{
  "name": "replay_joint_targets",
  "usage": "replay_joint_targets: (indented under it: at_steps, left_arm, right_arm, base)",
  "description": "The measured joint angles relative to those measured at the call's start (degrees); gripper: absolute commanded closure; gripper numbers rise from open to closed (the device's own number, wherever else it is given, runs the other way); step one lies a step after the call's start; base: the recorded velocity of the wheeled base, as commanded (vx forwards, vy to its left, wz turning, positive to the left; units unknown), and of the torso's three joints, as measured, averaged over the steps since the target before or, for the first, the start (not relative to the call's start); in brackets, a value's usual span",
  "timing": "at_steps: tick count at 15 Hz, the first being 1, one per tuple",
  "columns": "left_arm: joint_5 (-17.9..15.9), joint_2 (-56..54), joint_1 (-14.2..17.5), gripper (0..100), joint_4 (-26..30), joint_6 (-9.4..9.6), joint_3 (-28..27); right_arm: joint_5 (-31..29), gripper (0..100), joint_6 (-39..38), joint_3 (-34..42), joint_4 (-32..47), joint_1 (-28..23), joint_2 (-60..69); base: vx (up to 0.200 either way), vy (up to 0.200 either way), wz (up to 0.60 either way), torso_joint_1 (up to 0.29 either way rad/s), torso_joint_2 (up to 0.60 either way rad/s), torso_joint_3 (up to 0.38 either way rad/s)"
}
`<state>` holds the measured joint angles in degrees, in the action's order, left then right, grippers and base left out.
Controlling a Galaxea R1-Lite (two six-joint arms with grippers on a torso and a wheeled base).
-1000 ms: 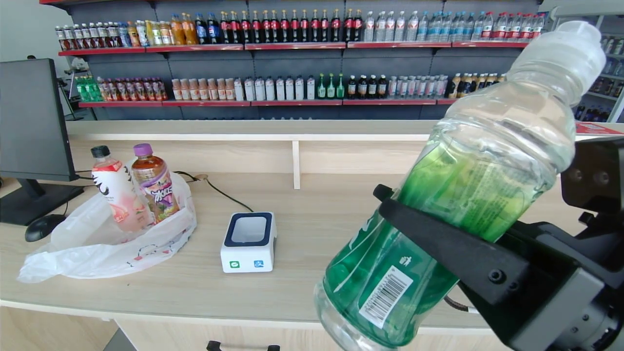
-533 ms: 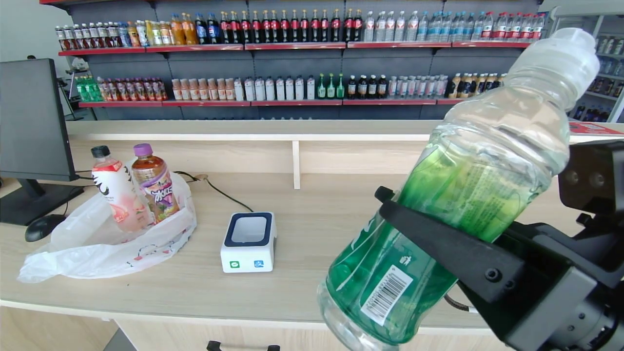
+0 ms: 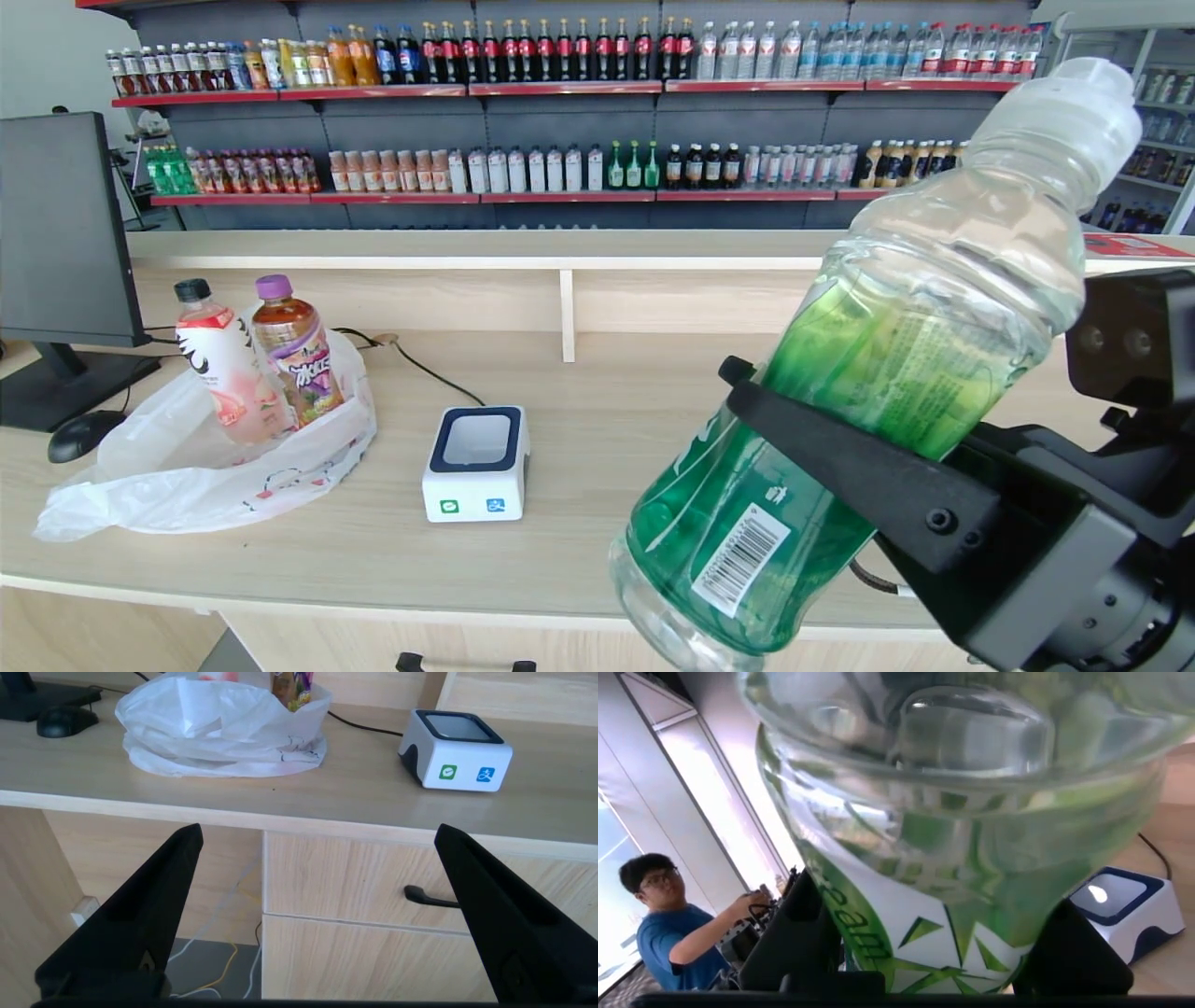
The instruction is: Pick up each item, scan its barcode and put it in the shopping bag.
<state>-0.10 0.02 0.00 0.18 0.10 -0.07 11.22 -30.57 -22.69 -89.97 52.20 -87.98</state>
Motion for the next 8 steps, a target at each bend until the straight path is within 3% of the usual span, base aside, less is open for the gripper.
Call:
replay_joint_targets:
  at_steps: [4, 8]
  left_arm:
    - [0.0, 0.0, 0.0, 0, 0.0, 0.0, 0.0]
    - [0.0, 0.0, 0.0, 0, 0.0, 0.0, 0.0]
  right_arm:
    - [-0.2, 100, 0.4, 0.1, 0.0, -0.2, -0.4]
    - [-0.5, 100, 3.6, 1.7, 0.1, -4.5, -2.2]
  base:
    - [0.0, 0.0, 0.0, 0.0, 0.0, 0.0]
    - [0.0, 0.0, 0.0, 0.0, 0.0, 0.0]
